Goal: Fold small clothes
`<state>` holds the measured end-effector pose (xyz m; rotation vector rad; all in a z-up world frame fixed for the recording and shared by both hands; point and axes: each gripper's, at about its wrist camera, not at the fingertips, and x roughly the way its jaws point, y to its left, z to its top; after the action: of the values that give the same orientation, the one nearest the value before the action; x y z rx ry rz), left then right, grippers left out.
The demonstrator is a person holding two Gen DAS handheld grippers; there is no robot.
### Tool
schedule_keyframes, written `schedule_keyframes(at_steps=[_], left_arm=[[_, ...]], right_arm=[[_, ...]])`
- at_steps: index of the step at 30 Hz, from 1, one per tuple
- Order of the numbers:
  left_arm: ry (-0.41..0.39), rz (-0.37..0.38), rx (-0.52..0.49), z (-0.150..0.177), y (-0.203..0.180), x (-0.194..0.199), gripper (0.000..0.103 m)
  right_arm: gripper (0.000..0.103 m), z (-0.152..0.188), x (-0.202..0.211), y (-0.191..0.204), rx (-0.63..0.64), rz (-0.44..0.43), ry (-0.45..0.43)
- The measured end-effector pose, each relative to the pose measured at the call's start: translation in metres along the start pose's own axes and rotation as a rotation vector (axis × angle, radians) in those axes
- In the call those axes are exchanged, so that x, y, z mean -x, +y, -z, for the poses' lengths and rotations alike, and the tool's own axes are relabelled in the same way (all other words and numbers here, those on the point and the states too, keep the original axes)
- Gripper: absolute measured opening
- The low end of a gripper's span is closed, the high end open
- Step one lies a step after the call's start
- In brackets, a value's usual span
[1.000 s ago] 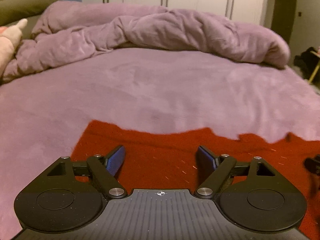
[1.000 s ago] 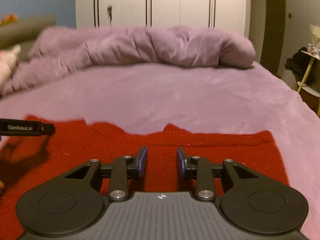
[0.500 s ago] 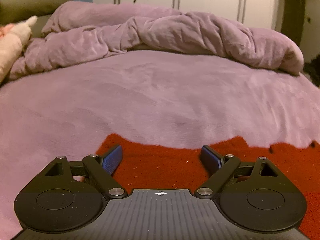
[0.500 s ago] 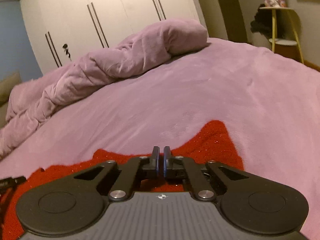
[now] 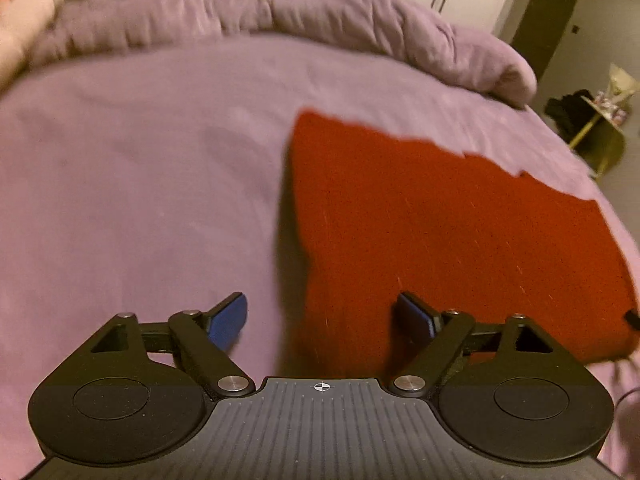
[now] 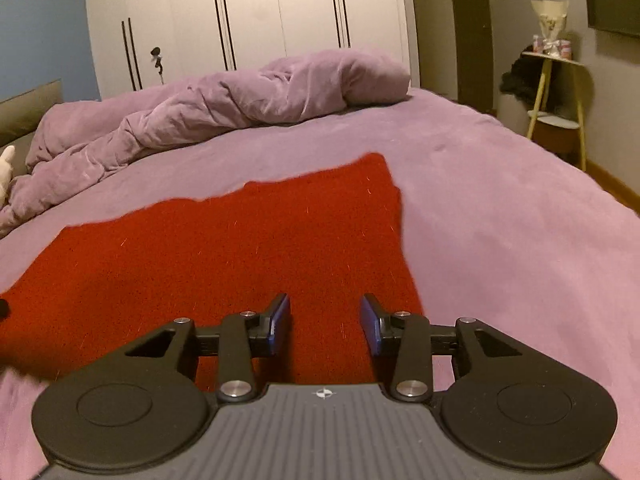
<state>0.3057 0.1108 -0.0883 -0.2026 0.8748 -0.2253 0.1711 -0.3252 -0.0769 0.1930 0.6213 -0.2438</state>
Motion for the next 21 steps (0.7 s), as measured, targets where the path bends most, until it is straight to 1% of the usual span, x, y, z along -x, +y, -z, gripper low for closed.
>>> schedule_keyframes(at_steps=[1, 3, 4, 6, 7, 8, 10, 11, 12, 13, 16, 19, 21], left_arm=[[0.013, 0.028, 0.042, 0.003, 0.003, 0.000, 0.081], [0.030, 0.080, 0.144, 0.004, 0.011, 0.000, 0.076], [0.036, 0.100, 0.185, 0.004, 0.013, -0.001, 0.070], [0.046, 0.153, 0.249, 0.003, 0.018, -0.004, 0.059], [0.052, 0.151, 0.263, 0.002, 0.018, -0.007, 0.057], [0.059, 0.135, 0.262, 0.001, 0.017, -0.010, 0.054], [0.066, 0.111, 0.240, -0.004, 0.015, -0.014, 0.044], [0.060, 0.098, 0.224, -0.006, 0.013, -0.013, 0.041], [0.051, 0.087, 0.206, -0.009, 0.011, -0.012, 0.034], [0.037, 0.071, 0.185, -0.011, 0.009, -0.008, 0.029], [0.013, 0.038, 0.140, -0.013, 0.004, 0.000, 0.023], [-0.009, 0.009, 0.079, -0.013, -0.004, 0.006, 0.022], [-0.026, 0.000, 0.057, -0.013, -0.007, 0.011, 0.022]], right_arm=[[0.039, 0.002, 0.007, -0.002, -0.019, 0.015, -0.001], [0.039, 0.002, 0.017, -0.005, -0.071, 0.002, 0.016], [0.039, 0.001, 0.020, -0.005, -0.085, 0.006, 0.021], [0.038, 0.000, 0.024, 0.002, -0.071, -0.008, 0.021], [0.038, 0.001, 0.027, 0.007, -0.052, -0.019, 0.019], [0.037, 0.001, 0.028, 0.016, -0.023, -0.033, 0.019], [0.032, 0.001, 0.025, 0.034, 0.036, -0.050, 0.020], [0.028, 0.002, 0.024, 0.043, 0.066, -0.051, 0.019], [0.025, 0.001, 0.022, 0.051, 0.083, -0.059, 0.020], [0.024, 0.000, 0.019, 0.058, 0.093, -0.069, 0.020], [0.020, -0.003, 0.011, 0.082, 0.122, -0.092, 0.014], [0.019, -0.006, 0.003, 0.108, 0.159, -0.116, -0.005], [0.019, -0.003, -0.003, 0.123, 0.196, -0.111, -0.011]])
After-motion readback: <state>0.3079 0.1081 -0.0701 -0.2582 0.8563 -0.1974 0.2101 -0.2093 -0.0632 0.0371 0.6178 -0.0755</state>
